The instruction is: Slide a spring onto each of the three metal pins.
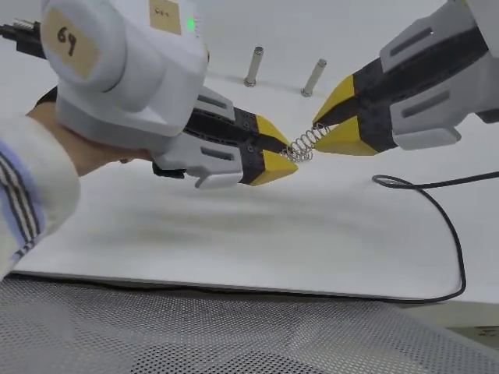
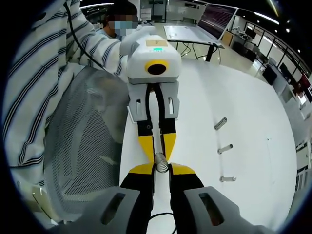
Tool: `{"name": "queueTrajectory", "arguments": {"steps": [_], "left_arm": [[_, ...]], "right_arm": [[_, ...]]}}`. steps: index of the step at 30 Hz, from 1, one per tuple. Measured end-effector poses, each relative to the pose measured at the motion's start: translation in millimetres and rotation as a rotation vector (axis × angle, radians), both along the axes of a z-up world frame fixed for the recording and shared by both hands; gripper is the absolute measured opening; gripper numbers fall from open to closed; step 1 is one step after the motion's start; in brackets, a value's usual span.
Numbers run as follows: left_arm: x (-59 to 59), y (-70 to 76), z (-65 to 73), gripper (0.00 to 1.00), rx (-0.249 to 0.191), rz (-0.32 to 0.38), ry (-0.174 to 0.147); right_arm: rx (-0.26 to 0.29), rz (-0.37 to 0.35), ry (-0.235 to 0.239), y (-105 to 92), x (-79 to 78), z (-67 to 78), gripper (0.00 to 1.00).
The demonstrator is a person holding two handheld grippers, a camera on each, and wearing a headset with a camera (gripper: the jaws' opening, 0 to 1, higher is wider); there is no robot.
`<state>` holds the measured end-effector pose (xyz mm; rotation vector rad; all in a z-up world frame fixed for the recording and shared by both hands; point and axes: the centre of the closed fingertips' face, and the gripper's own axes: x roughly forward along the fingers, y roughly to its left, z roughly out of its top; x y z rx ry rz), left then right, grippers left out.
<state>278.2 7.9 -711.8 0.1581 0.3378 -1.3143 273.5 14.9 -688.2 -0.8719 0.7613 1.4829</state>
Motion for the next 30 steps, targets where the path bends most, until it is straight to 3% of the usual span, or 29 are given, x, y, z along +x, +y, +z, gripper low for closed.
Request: {"name": "queueTrajectory", "arguments": {"steps": [9,15,22,30], "left_arm": [[1.9,-0.7,6.9,0.02,-0.012,-0.005,-0.032],[2.6,-0.7,9.9,0.02,-0.026,-0.005,-0.026],[6.8,2.1,10.8,0.02,-0.022,-0.003,-0.054],[8.7,2.8,9.9,0.02,-0.019,0.001,-0.062]], "right_arm": [[-0.009,0.058,-0.021,6.8,-2.4,-2.7,0.11],[-0.010,0.067,-0.016,11.7,-0.7,-5.3,0.09],[-0.009,0.093,-0.014,15.5,-1.4,-8.1,0.09],[-0.022,0.122,-0.022,17.1,-1.5,-10.1,0.09]]}}
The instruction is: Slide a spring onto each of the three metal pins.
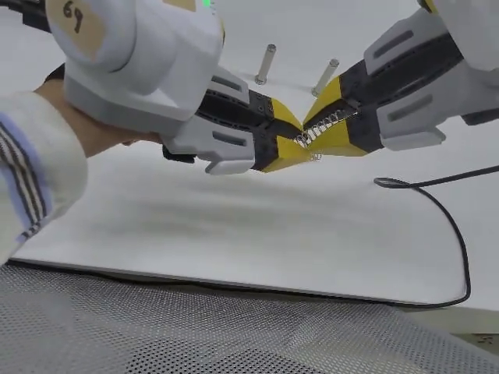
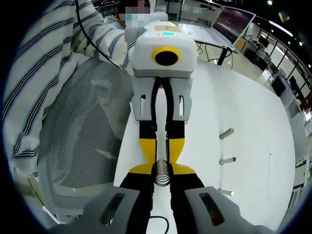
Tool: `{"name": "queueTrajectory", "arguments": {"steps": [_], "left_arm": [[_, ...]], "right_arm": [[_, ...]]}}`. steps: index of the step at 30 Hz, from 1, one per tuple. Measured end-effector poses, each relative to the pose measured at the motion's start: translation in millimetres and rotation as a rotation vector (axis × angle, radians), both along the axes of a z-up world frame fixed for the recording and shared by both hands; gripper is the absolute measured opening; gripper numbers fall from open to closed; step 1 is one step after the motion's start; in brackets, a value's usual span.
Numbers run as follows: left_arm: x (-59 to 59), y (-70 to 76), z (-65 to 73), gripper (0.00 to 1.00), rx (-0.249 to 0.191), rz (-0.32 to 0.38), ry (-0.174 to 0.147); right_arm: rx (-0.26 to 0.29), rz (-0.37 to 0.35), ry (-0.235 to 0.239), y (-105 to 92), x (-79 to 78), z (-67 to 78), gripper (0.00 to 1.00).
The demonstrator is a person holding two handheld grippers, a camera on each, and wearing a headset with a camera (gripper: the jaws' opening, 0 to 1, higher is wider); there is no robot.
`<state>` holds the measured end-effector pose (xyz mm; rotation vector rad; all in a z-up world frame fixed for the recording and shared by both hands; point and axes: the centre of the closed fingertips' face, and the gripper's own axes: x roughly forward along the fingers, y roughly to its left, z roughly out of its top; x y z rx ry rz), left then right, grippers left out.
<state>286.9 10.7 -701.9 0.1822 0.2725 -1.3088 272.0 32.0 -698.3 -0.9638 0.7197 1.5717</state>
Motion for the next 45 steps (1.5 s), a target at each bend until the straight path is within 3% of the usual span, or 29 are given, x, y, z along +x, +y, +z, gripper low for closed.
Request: {"name": "queueTrajectory", "arguments": {"steps": [12,20,29,32,36,45], "left_arm": [[2.3,1.7,-2.7,0.03,0.003,0.001,-0.002],[5.9,6.9,-3.7,0.03,0.006,0.016,0.035],[10.5,16.3,-1.9,0.04,0.015,0.036,0.020],[14.7,20.3,-3.4,0.09,0.028,0.054,0.003],[16.5,27.9,-8.8,0.07,0.049,0.069,0.020],[26.5,55.1,-15.5,0.22,0.049,0.159,0.064]], "right_arm": [[-0.033,0.020,-0.003,1.7,1.4,-1.0,0.08],[-0.048,0.030,-0.011,5.6,3.7,-2.2,0.08],[-0.043,0.032,-0.023,14.5,9.3,-1.2,0.08],[-0.037,0.034,-0.031,17.0,10.9,-1.5,0.08],[-0.030,0.021,-0.037,17.7,15.3,-0.9,0.08],[-0.035,-0.024,-0.058,7.3,30.5,4.1,0.08]]}}
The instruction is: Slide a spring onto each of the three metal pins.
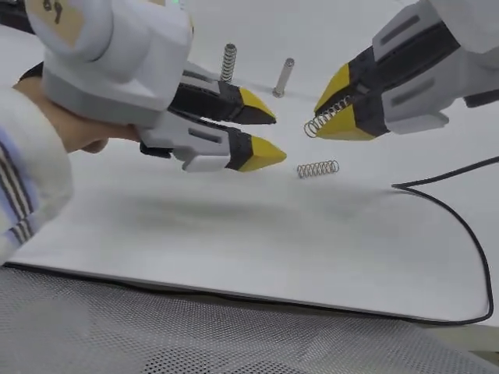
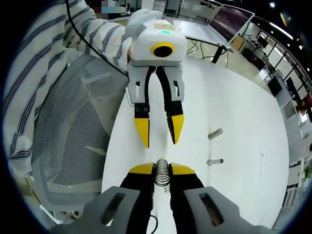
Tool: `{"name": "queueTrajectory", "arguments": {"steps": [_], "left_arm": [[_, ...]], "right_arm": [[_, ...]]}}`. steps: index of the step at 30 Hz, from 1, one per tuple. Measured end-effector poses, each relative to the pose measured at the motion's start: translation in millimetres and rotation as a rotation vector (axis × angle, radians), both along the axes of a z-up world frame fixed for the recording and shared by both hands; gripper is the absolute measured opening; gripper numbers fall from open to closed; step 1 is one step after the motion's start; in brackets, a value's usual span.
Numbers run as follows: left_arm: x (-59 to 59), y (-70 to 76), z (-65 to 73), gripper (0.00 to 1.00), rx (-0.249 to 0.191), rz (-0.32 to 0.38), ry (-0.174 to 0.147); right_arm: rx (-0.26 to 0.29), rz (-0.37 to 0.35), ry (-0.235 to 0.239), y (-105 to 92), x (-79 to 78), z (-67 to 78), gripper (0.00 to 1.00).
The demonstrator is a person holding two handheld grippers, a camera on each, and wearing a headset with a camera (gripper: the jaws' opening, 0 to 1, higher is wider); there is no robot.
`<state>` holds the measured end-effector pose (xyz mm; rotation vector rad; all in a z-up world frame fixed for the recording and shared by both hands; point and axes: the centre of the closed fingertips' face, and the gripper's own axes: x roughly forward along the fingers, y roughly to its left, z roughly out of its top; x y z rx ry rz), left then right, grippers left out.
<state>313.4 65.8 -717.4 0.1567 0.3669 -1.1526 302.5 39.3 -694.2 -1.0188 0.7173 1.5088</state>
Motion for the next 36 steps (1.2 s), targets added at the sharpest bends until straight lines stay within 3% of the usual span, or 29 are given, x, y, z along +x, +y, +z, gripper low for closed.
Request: {"name": "queueTrajectory", "arguments": {"steps": [3,10,16,19,25,36], "left_arm": [[14.3,15.6,-2.5,0.35,-0.004,0.103,0.017],[27.8,27.7,-3.7,0.55,-0.003,0.194,-0.001],[35.8,34.4,-6.7,0.73,-0.012,0.240,0.015],[37.4,37.4,-7.9,0.74,-0.011,0.252,0.025],[48.1,44.9,-5.1,0.94,-0.024,0.317,0.018],[52.3,46.1,-5.3,0.98,-0.010,0.335,0.009]], "right_arm": [[0.001,-0.016,-0.011,-4.2,6.2,2.7,0.08],[-0.003,-0.060,-0.021,-13.9,21.4,6.2,0.08],[-0.019,-0.110,-0.018,-19.1,36.1,10.0,0.08],[-0.022,-0.121,-0.021,-20.2,43.0,11.2,0.08],[-0.034,-0.157,-0.020,-25.2,58.9,15.1,0.08],[-0.077,-0.184,0.008,-23.9,73.9,13.3,0.08]]}}
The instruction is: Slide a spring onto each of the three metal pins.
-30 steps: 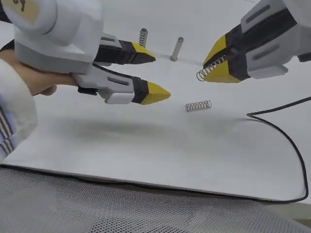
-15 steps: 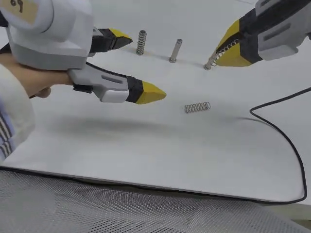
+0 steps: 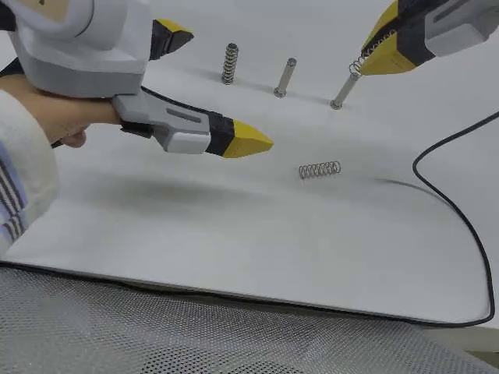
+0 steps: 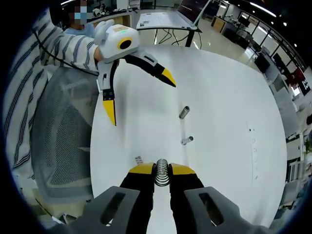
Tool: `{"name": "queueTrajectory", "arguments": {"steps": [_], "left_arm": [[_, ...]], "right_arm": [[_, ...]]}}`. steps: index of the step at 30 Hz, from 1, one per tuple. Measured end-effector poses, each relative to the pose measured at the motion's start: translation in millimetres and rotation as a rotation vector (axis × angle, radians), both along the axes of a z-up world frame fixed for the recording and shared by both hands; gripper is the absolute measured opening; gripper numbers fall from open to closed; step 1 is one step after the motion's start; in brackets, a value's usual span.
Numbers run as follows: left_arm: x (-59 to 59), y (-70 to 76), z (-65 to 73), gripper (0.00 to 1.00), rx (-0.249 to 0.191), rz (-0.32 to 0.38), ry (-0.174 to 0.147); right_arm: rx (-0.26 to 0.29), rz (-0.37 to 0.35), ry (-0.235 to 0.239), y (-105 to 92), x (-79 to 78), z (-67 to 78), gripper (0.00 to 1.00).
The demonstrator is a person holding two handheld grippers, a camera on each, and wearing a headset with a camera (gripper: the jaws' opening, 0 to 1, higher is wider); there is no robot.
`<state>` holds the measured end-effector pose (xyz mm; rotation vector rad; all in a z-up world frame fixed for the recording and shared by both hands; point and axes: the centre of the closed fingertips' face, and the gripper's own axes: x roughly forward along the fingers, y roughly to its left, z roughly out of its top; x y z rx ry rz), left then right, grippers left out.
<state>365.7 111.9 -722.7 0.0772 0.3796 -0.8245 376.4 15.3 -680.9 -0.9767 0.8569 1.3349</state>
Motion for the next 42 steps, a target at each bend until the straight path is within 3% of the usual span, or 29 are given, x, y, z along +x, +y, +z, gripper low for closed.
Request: {"name": "queueTrajectory", "arguments": {"steps": [20,23,24,25,30,42], "left_arm": [[1.9,-2.8,2.9,0.98,0.014,-0.022,-0.032],[1.2,-4.3,8.5,0.96,0.017,-0.021,-0.031],[-2.2,-6.9,-0.2,0.95,0.012,-0.036,-0.001],[4.5,-4.6,2.5,0.95,0.025,-0.028,-0.042],[4.7,-5.1,0.9,0.96,0.016,-0.024,-0.028],[7.4,-6.0,2.0,0.98,0.011,-0.023,-0.035]], "right_arm": [[-0.093,0.058,0.006,24.5,38.9,-8.5,0.08],[-0.104,0.068,0.007,28.2,43.2,-10.9,0.08],[-0.107,0.069,0.009,29.3,44.5,-11.9,0.08],[-0.110,0.069,0.009,30.8,46.5,-13.5,0.08],[-0.147,0.088,0.011,33.0,53.4,-23.4,0.08],[-0.185,0.125,0.035,49.1,56.7,-40.1,0.08]]}}
